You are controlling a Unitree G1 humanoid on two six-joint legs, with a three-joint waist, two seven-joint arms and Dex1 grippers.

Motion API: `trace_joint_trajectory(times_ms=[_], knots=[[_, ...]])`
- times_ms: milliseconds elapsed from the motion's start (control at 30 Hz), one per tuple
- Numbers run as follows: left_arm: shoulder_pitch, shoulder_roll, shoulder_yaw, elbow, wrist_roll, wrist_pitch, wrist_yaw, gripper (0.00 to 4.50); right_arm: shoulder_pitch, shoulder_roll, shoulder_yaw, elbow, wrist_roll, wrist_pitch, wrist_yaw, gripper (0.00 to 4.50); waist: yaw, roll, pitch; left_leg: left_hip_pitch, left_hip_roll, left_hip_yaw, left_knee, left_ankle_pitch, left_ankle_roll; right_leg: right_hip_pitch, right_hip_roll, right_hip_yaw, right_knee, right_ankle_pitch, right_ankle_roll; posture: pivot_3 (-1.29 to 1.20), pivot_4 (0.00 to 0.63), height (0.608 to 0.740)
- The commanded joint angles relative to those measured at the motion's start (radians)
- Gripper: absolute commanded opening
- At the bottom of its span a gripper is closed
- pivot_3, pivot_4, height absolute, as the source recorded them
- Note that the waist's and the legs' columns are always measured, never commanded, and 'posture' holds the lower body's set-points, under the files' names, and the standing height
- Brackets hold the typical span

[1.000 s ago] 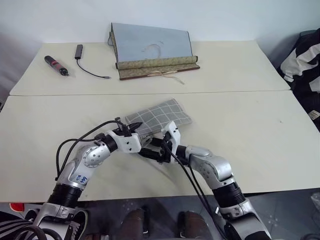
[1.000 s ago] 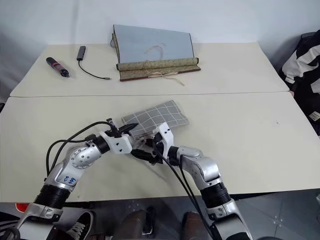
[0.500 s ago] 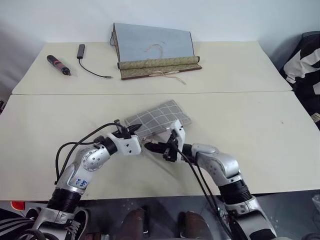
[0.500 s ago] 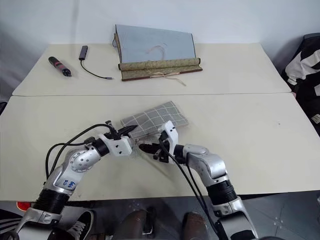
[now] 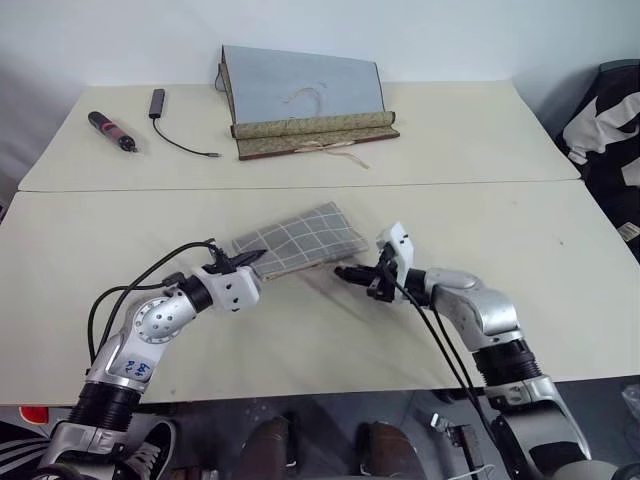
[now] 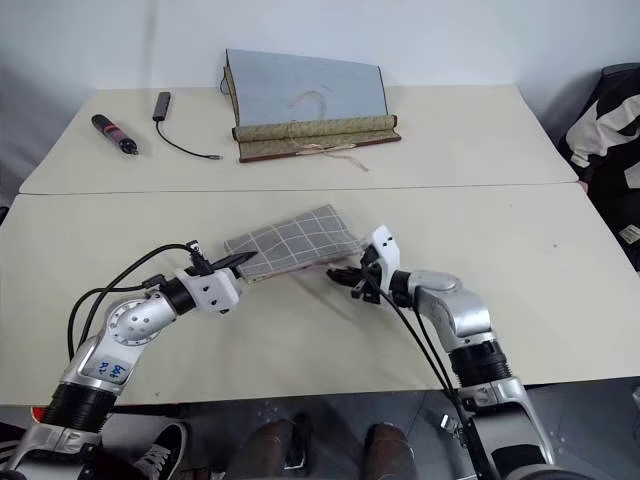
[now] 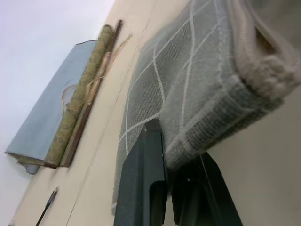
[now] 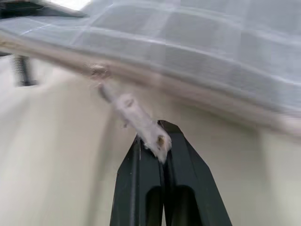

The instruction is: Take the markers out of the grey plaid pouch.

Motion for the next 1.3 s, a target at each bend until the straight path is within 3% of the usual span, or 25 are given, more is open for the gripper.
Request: trace_joint_trajectory(times_ms=[33,167,367,467,667,800,900,1100,1300], knots=[[0.034,0.044,0.085,-0.002,-0.074,-0.027,-0.011,0.00,-0.060,-0.085,-0.102,0.136,-0.055,-0.114,-0.033,0.04,0.000,0.000,0.000,0.000,0.000,0.000,0.000,0.000,0.000,0.000,0.000,0.000,0.000,0.000,0.000,0.00,0.150,0.740],[0.068,0.065,0.110,0.010,-0.116,-0.050,-0.031,0.00,-0.086,-0.125,-0.101,0.243,-0.106,-0.198,-0.017,0.04,0.000,0.000,0.000,0.000,0.001,0.000,0.000,0.000,0.000,0.000,0.000,0.000,-0.001,0.000,0.000,0.00,0.150,0.740],[0.087,0.060,0.128,0.022,-0.186,-0.023,-0.065,0.00,-0.085,-0.119,-0.093,0.243,-0.120,-0.229,-0.011,0.04,-0.005,0.000,0.000,0.000,0.001,0.000,0.000,0.001,0.001,0.001,0.000,-0.001,-0.001,0.000,0.000,0.00,0.150,0.740],[0.091,0.034,0.131,-0.021,-0.290,0.050,-0.113,0.00,-0.073,-0.133,-0.091,0.176,-0.067,-0.153,0.069,0.62,-0.008,0.000,0.000,0.000,0.001,0.000,0.000,0.001,0.001,0.001,0.000,-0.001,-0.001,0.000,0.000,0.00,0.150,0.740],[0.114,0.040,0.142,-0.108,-0.424,0.199,-0.229,0.00,-0.065,-0.258,-0.086,0.077,-0.106,-0.160,0.177,2.72,-0.005,0.001,0.000,0.000,0.001,0.000,0.001,0.000,0.001,0.001,0.000,0.000,-0.001,0.000,0.000,0.00,0.150,0.740],[0.112,0.044,0.151,-0.147,-0.460,0.265,-0.270,0.00,-0.102,-0.258,-0.138,-0.070,-0.011,-0.089,0.190,2.72,-0.002,0.001,0.001,0.000,0.001,0.000,0.002,-0.001,0.001,0.001,0.000,0.000,-0.002,0.000,0.000,0.00,0.150,0.740],[0.081,0.026,0.157,-0.161,-0.485,0.307,-0.278,0.00,-0.116,-0.205,-0.128,-0.254,0.088,0.014,0.185,2.12,-0.013,0.001,0.001,0.000,0.004,0.000,0.002,-0.002,-0.002,0.001,0.001,-0.001,-0.003,0.001,-0.001,0.00,0.150,0.740],[0.031,-0.002,0.146,-0.169,-0.465,0.309,-0.277,0.00,-0.124,-0.121,-0.021,-0.446,0.085,0.073,0.122,0.01,-0.014,0.001,0.001,0.000,0.004,0.000,0.002,-0.002,-0.001,0.001,0.002,-0.003,-0.003,0.001,-0.001,0.00,0.150,0.740],[0.009,-0.028,0.129,-0.172,-0.449,0.317,-0.280,0.00,-0.109,-0.158,0.056,-0.418,-0.013,-0.014,0.151,0.01,0.001,0.001,0.001,-0.001,0.004,0.001,0.006,-0.004,0.001,0.002,0.002,-0.002,-0.003,0.002,-0.001,0.00,0.150,0.740]])
